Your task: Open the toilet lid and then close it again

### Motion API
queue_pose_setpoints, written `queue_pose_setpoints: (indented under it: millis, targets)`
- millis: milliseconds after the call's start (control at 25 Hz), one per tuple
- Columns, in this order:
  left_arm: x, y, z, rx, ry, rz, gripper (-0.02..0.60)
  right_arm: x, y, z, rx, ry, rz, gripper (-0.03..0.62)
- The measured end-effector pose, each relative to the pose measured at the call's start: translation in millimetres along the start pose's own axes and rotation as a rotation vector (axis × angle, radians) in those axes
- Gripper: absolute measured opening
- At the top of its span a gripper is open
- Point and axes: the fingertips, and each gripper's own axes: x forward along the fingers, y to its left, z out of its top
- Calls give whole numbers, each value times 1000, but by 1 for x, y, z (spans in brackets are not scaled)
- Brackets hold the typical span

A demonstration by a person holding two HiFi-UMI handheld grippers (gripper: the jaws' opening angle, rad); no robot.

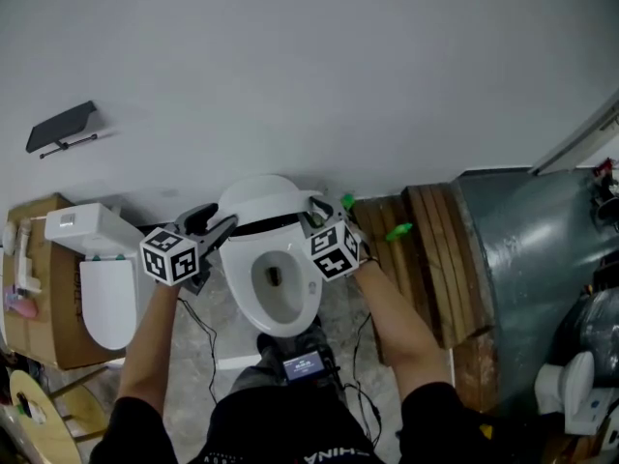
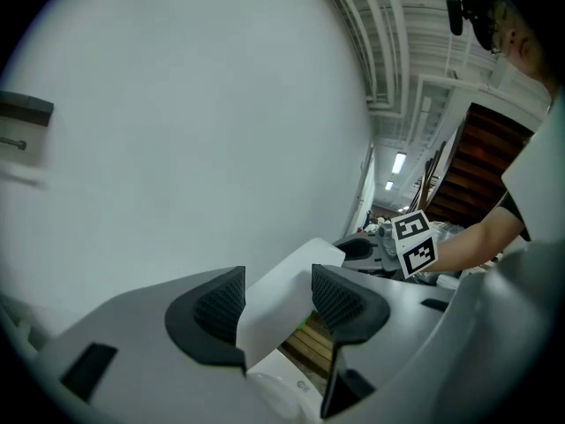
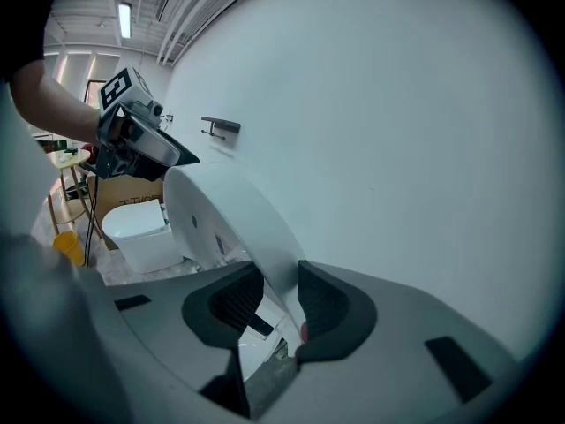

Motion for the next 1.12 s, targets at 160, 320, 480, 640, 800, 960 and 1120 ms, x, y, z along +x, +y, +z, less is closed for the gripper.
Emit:
queue_pose_setpoints:
  millis: [160, 320, 480, 640, 800, 960, 1120]
  targets:
    - [-7, -15, -17, -4, -15, -15, 222, -12, 12, -17, 9, 22, -4, 119]
    - [-11, -27, -33, 20, -29, -14, 224, -21, 22, -33, 29, 30, -1, 119]
    - [-14, -38, -47, 26, -36, -10, 224, -29, 31, -47, 27, 33, 27, 120]
    - [-17, -51, -61, 33, -36, 3, 224, -40, 40, -61, 22, 25, 69, 124]
    - [-21, -54, -71, 24, -74, 32, 224, -45, 47, -73, 26, 17, 104, 126]
    - [-25, -54, -79, 4, -99, 60, 222, -57, 53, -95, 70, 21, 148, 126]
    - [-25, -61, -87, 5, -77, 64, 224, -75, 49, -99, 191, -7, 207, 126]
